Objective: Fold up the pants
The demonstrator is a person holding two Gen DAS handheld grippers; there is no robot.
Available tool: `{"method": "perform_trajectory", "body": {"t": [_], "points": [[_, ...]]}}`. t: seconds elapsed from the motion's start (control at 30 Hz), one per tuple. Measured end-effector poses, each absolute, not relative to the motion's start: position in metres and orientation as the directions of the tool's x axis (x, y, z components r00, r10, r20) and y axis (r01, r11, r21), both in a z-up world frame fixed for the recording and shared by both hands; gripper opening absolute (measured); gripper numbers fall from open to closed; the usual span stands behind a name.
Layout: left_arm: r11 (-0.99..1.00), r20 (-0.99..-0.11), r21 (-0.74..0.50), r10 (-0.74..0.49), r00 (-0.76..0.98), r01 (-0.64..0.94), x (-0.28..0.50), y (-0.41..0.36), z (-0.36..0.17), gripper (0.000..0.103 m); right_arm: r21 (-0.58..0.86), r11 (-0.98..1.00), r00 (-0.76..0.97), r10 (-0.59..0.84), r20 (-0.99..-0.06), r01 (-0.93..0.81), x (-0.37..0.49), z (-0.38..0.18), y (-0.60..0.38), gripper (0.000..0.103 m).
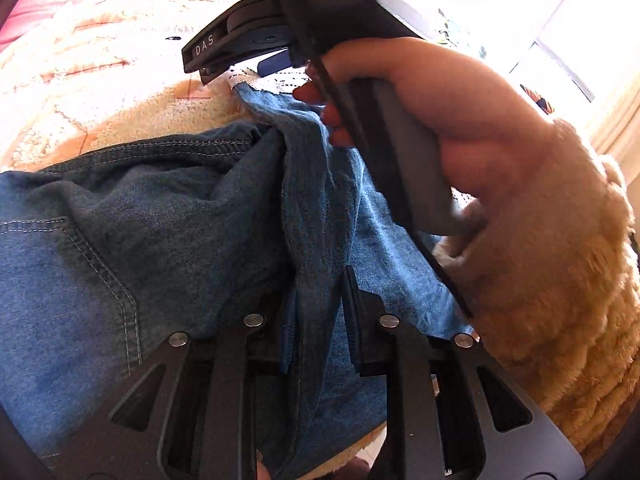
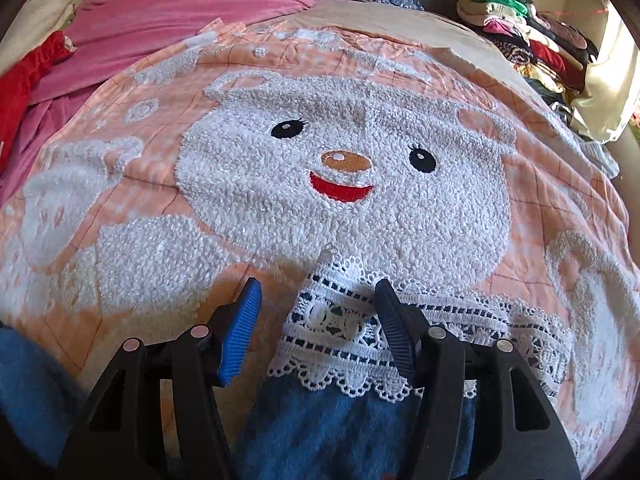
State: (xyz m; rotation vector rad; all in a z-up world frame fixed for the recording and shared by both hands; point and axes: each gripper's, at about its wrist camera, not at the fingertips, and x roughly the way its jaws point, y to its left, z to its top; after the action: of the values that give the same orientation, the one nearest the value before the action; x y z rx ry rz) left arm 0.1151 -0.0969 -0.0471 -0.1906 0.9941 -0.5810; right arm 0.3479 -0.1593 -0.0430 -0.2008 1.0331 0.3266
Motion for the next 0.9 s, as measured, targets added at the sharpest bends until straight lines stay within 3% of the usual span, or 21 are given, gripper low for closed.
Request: {"method": "perform_trajectory", "body": {"t": [0.07,0.13,0.17,0.23,0.47,0.73,0.77,0.83,0.9], "points": [[0.833,-0.733,-0.407,-0.543,0.409,0.376,0.117,-0.096,-0.048,0.014,-0.003,0.935,0.466,0.175,-0.867,-0.355,0.351,-0.045,-0.162,0.053],[0.832,-0.733,-0.407,-0.544,0.408,0.377,0.121,-0.093,-0.046,0.014,-0.042,0.927,0.484,0.155,-0.861,-0.372,0.350,-0.043,-0.162,0.034],[0.832,-0.734,-0.405,-0.543,0.407,0.379,0.121,-0.093,-0.046,0.014,-0.039,0.924,0.488,0.166,-0.857,-0.381,0.349,-0.042,-0.164,0.031],[0.833,-0.736,-0.401,-0.541,0.408,0.381,0.122,-0.093,-0.045,0.014,0.021,0.921,0.485,0.224,-0.845,-0.389,0.346,-0.037,-0.173,0.011],[0.846,-0.741,-0.355,-0.514,0.433,0.397,0.118,-0.102,-0.038,0.019,0.192,0.922,0.546,0.357,-0.758,-0.337,0.312,0.001,-0.233,0.009],[0.868,-0.744,-0.301,-0.472,0.473,0.394,0.115,-0.107,-0.036,0.022,0.343,0.915,0.653,0.394,-0.647,-0.212,0.249,0.035,-0.319,0.009],[0.871,-0.744,-0.293,-0.466,0.479,0.394,0.116,-0.107,-0.036,0.021,0.361,0.911,0.664,0.396,-0.634,-0.199,0.240,0.038,-0.329,0.009],[0.877,-0.746,-0.279,-0.455,0.487,0.391,0.118,-0.106,-0.038,0.008,0.380,0.907,0.682,0.393,-0.617,-0.178,0.225,0.042,-0.344,0.009],[0.877,-0.741,-0.274,-0.455,0.494,0.396,0.117,-0.103,-0.037,0.005,0.405,0.900,0.694,0.394,-0.603,-0.159,0.208,0.044,-0.360,0.009]]}}
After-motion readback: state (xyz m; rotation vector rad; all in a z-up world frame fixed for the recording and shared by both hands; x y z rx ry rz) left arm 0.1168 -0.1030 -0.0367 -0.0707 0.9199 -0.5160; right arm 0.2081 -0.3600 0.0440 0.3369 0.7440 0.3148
